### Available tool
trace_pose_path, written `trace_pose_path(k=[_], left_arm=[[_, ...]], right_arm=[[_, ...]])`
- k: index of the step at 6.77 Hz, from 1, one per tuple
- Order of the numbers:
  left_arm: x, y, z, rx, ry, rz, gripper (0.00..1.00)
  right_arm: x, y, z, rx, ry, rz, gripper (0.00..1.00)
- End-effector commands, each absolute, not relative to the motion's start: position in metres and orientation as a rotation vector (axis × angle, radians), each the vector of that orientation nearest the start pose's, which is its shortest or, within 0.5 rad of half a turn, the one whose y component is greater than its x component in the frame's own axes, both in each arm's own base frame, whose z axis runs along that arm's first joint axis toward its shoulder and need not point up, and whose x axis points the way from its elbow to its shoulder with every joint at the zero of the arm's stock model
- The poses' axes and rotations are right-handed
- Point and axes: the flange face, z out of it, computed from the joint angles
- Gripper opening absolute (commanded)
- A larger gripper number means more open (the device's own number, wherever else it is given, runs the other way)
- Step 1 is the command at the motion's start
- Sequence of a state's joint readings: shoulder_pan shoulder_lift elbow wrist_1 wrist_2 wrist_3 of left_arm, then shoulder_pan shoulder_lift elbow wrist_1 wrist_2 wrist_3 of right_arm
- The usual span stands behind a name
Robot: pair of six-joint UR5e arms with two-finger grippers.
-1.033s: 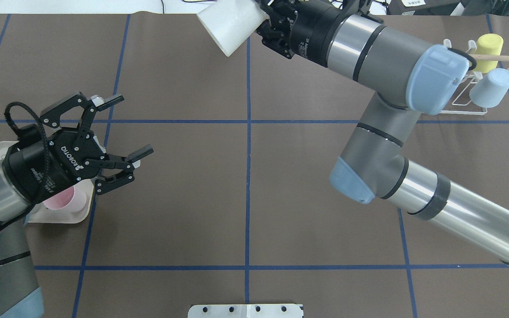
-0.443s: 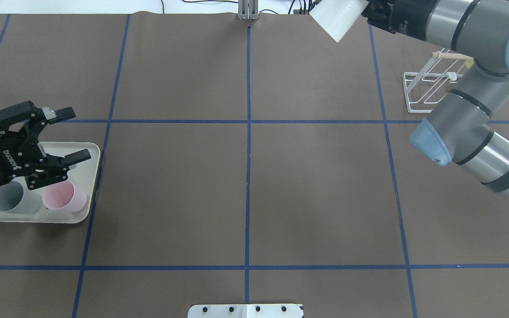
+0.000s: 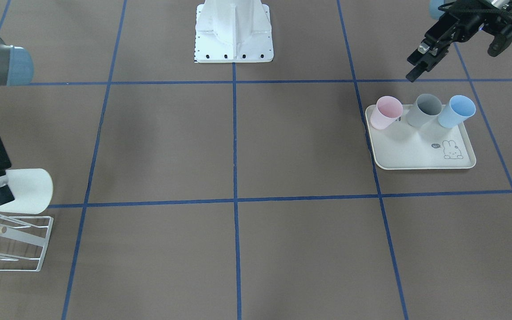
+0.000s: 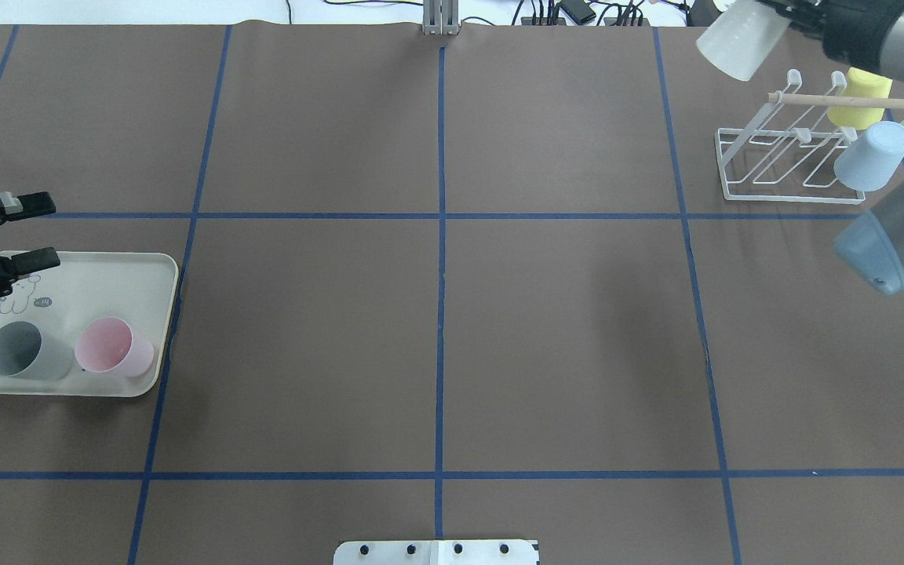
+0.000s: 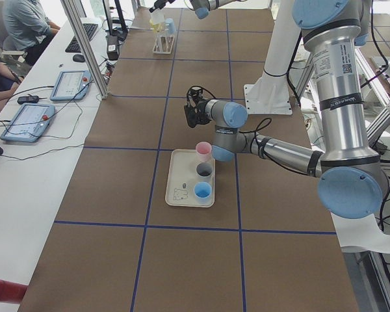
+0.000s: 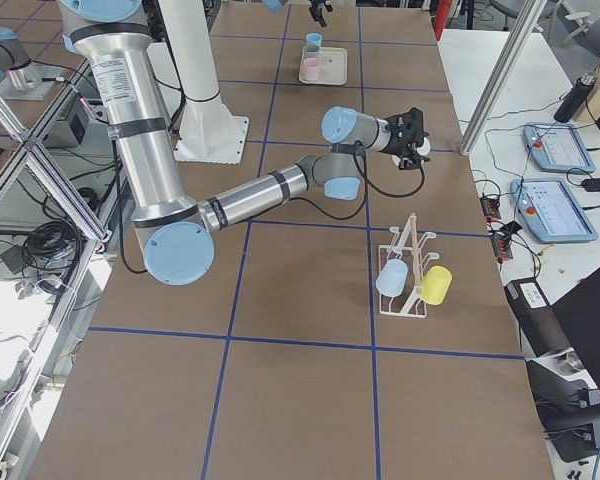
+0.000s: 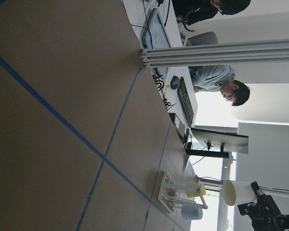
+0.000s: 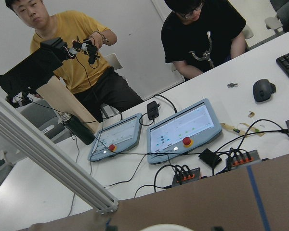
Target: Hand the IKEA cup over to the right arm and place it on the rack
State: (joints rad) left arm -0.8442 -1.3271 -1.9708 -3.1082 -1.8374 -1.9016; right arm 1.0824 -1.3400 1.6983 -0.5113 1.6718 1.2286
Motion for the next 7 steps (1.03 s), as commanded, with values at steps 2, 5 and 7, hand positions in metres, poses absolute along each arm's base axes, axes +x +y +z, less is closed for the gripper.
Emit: trace_pose_path(k=[2, 5, 7], left_arm=[[0.124, -0.339, 0.46, 0.402, 1.52, -0.531, 1.0], [0.106, -0.341, 0.485, 0.412, 1.468, -0.506, 1.0], [0.106, -0.341, 0.486, 0.412, 1.469, -0.507, 1.0]], right_arm=[[-0.126, -0.564, 0.427, 0.982, -0.695, 0.43, 0.0], [-0.121, -0.539, 0.47, 0.923, -0.641, 0.411, 0.0], [-0.135, -0.533, 0.472, 0.91, -0.652, 0.385, 0.0]])
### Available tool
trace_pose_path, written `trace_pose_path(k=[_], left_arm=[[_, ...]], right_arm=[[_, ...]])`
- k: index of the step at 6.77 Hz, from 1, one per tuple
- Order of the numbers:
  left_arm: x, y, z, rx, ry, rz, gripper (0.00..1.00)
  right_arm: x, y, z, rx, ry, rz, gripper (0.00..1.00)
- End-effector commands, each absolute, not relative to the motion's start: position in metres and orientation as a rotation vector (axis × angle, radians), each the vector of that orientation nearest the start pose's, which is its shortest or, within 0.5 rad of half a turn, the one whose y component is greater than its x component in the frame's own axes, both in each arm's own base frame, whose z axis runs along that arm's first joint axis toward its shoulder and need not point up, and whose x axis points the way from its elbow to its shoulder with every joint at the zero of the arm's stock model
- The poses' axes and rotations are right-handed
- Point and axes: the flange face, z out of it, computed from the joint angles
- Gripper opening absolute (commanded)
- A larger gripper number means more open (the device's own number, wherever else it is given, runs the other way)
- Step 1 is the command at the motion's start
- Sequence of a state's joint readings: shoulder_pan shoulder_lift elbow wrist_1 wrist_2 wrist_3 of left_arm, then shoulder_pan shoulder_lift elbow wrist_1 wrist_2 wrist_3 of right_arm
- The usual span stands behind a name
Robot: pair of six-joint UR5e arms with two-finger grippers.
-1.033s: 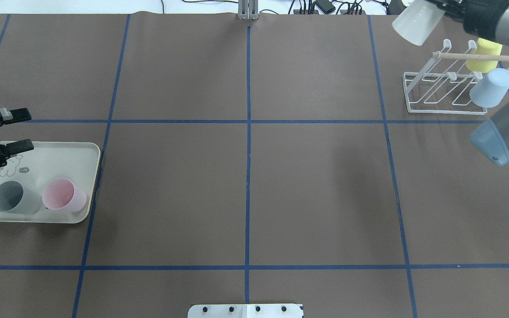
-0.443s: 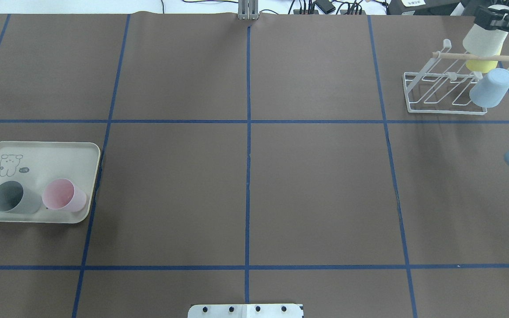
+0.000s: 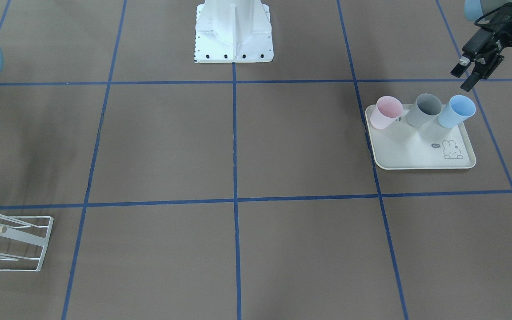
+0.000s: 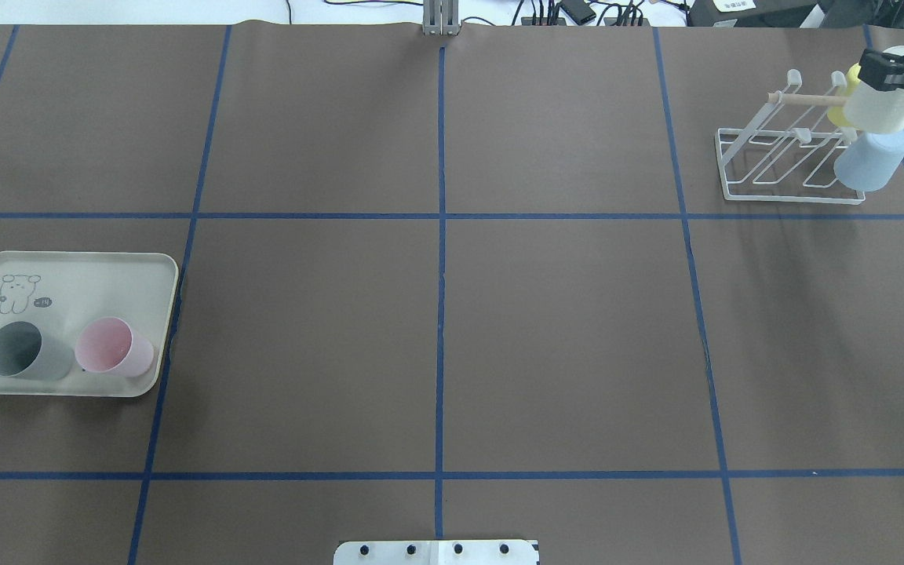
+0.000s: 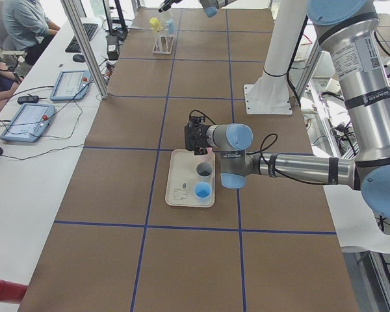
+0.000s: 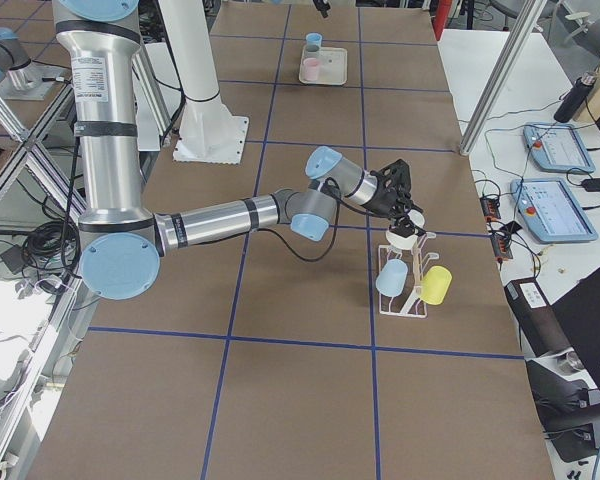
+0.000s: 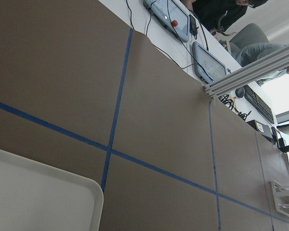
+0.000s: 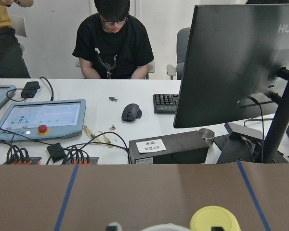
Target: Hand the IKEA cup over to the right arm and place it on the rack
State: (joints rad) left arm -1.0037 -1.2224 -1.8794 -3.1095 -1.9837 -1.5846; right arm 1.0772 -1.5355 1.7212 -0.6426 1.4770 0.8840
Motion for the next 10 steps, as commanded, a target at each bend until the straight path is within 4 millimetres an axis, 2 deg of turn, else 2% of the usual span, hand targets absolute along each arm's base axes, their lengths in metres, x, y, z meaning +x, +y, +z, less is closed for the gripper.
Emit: trace_pose_path(k=[1, 3, 6, 10], left_arm=[[0.106, -0.34, 0.486, 0.411, 1.469, -0.506, 1.0], [0.107, -0.341, 0.489, 0.409, 1.467, -0.507, 1.0], [0.107, -0.341, 0.49, 0.407, 1.466, -0.509, 1.0], [0.108, -0.343, 0.486, 0.406, 1.476, -0.512, 1.0]], right_arm=[[-0.148, -0.53, 0.472, 0.901, -0.662, 0.366, 0.0], [-0.171, -0.529, 0.471, 0.923, -0.638, 0.357, 0.0], [-0.175, -0.53, 0.469, 0.932, -0.634, 0.344, 0.0], [-0.172, -0.532, 0.483, 0.934, -0.59, 0.306, 0.0]])
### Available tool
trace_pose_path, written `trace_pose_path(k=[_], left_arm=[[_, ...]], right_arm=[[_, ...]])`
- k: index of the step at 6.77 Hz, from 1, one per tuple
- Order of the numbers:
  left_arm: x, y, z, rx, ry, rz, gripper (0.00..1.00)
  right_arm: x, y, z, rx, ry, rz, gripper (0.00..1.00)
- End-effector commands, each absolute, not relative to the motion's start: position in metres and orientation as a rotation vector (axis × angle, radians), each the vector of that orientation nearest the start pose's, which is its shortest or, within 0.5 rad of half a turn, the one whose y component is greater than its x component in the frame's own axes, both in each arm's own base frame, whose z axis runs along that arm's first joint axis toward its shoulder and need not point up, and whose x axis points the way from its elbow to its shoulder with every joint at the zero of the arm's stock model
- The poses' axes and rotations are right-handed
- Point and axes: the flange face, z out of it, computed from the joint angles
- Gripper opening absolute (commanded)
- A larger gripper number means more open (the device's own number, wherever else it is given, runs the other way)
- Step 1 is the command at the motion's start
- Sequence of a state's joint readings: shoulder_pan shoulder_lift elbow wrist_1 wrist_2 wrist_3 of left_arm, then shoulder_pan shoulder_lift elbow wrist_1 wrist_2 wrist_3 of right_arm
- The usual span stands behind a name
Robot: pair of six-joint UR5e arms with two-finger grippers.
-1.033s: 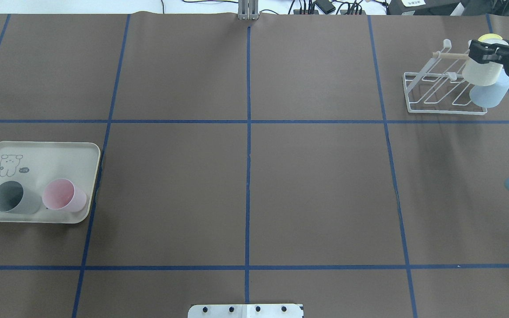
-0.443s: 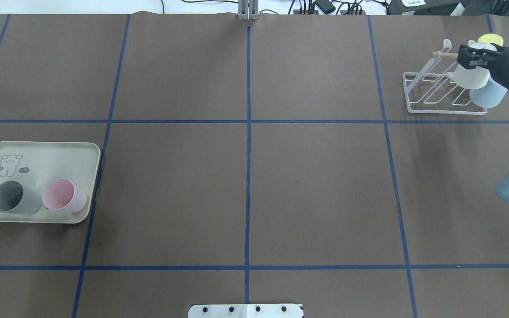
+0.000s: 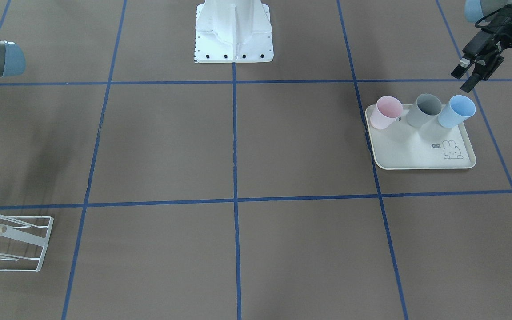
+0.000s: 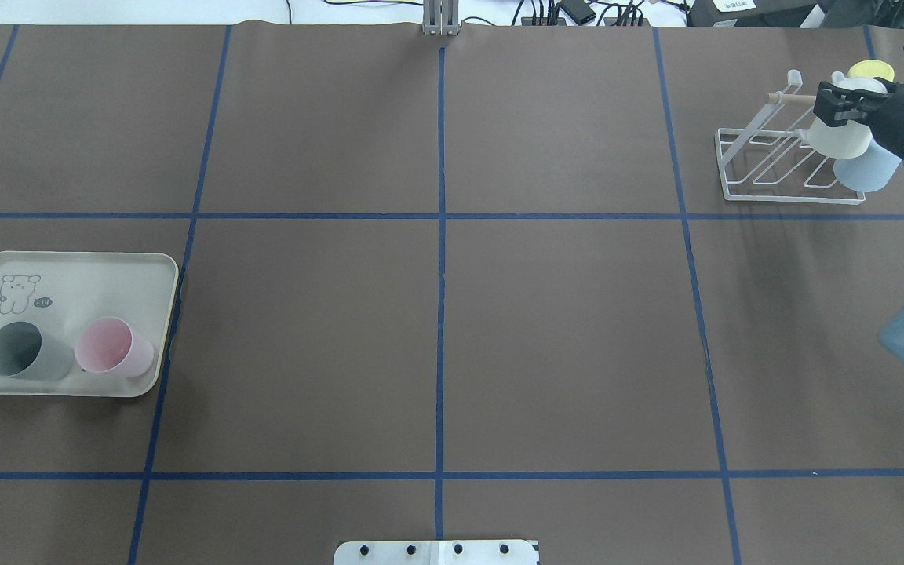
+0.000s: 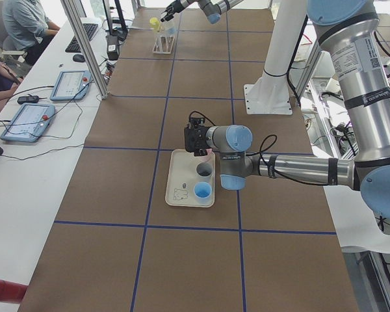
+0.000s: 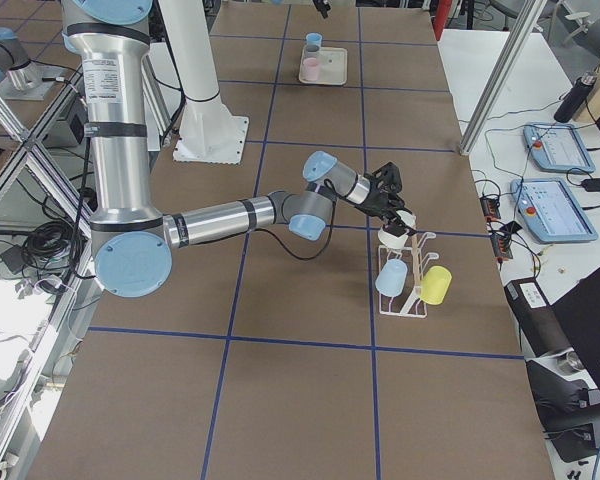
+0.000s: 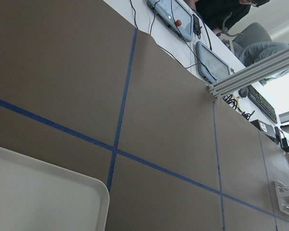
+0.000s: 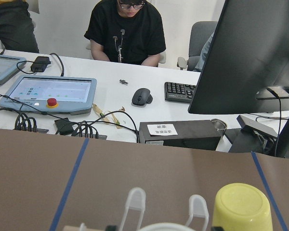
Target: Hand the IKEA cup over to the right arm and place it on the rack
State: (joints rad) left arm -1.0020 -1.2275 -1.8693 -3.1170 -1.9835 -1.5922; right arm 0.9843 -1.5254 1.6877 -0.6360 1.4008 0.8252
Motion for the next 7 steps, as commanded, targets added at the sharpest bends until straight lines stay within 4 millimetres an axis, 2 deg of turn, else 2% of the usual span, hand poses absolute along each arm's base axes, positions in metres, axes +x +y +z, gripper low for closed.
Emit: trace_pose_path(k=[1, 4, 7], left_arm=[[0.109, -0.343, 0.486, 0.407, 1.477, -0.511, 1.0], [0.109, -0.343, 0.486, 0.405, 1.478, -0.513, 1.0], [0.109, -0.343, 0.486, 0.404, 1.478, -0.514, 1.0]], right_arm=[[-0.167, -0.533, 0.484, 0.935, -0.586, 0.313, 0.0], [-0.155, -0.538, 0.476, 0.948, -0.591, 0.34, 0.0], [-0.156, -0.539, 0.479, 0.943, -0.592, 0.344, 0.0]])
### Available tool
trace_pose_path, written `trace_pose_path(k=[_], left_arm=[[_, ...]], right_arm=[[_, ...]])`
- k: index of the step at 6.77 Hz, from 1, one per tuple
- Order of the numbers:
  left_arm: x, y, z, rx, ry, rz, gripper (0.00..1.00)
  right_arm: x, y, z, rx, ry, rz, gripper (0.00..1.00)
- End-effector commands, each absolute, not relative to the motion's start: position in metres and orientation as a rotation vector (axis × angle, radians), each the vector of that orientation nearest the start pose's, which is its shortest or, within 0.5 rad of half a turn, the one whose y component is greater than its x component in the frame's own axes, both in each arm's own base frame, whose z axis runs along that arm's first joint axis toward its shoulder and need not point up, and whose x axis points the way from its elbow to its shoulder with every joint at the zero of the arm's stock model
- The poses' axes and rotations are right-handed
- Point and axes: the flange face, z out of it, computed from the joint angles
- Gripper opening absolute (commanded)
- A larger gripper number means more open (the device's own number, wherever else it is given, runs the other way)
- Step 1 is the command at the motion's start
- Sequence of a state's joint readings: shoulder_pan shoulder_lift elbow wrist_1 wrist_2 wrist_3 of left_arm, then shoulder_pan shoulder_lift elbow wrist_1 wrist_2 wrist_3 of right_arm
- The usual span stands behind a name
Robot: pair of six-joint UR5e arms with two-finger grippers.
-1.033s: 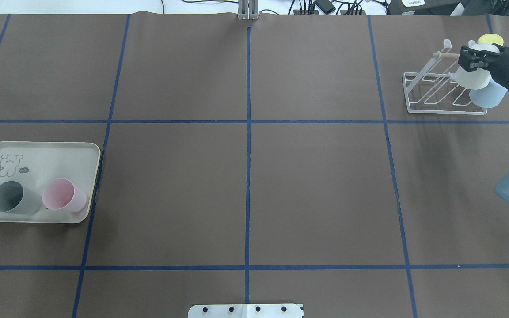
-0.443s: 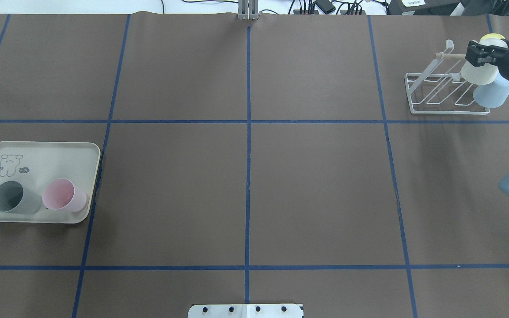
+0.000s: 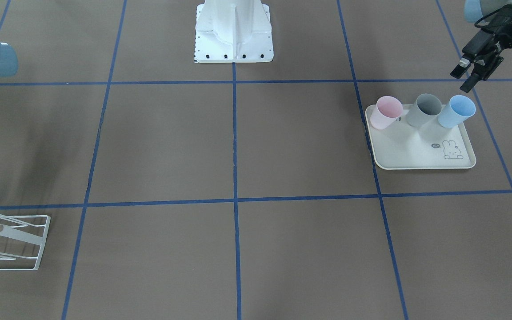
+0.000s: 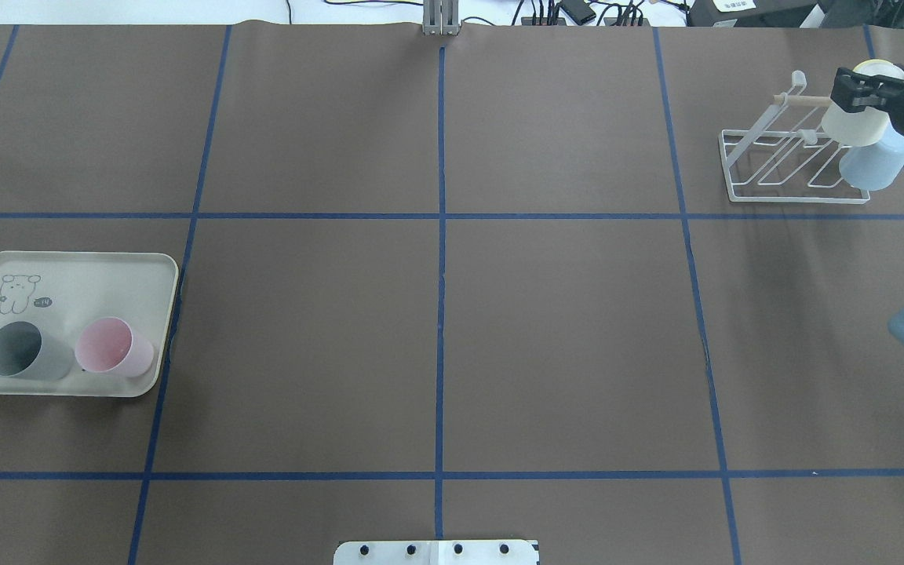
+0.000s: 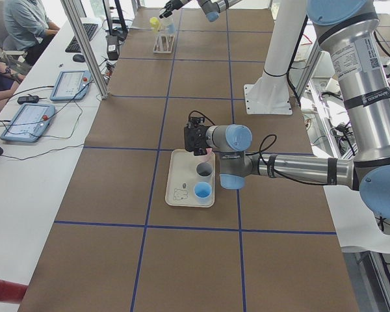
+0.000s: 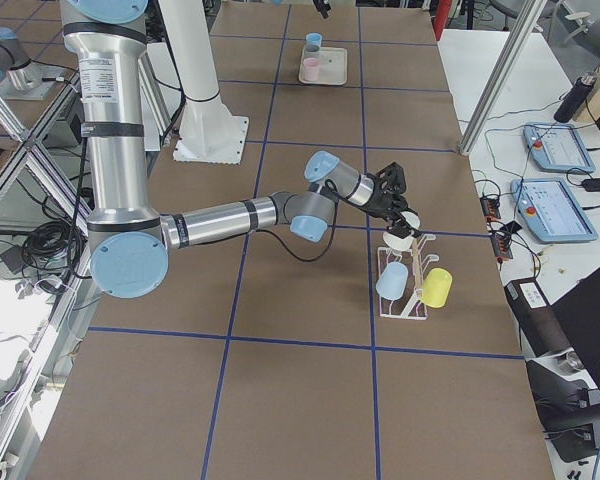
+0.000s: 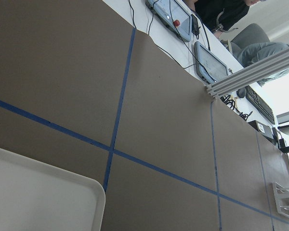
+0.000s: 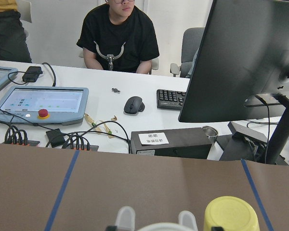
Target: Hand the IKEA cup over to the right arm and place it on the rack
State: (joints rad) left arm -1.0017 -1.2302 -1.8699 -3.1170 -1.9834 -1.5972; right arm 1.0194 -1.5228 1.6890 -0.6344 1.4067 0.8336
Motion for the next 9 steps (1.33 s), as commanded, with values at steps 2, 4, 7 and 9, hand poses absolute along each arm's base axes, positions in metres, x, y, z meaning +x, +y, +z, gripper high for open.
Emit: trace_pose_path(k=[2, 4, 7, 9], left_arm=[[0.109, -0.343, 0.485, 0.405, 1.479, -0.513, 1.0], [0.109, -0.343, 0.485, 0.405, 1.479, -0.513, 1.0], [0.109, -0.343, 0.485, 0.405, 1.481, -0.511, 1.0], [0.108, -0.343, 0.485, 0.406, 1.48, -0.512, 1.0]], right_arm=[[-0.159, -0.542, 0.484, 0.934, -0.586, 0.345, 0.0], [-0.159, -0.543, 0.492, 0.922, -0.576, 0.344, 0.0], [-0.164, -0.546, 0.496, 0.914, -0.574, 0.341, 0.0], [-0.169, -0.549, 0.491, 0.919, -0.582, 0.337, 0.0]])
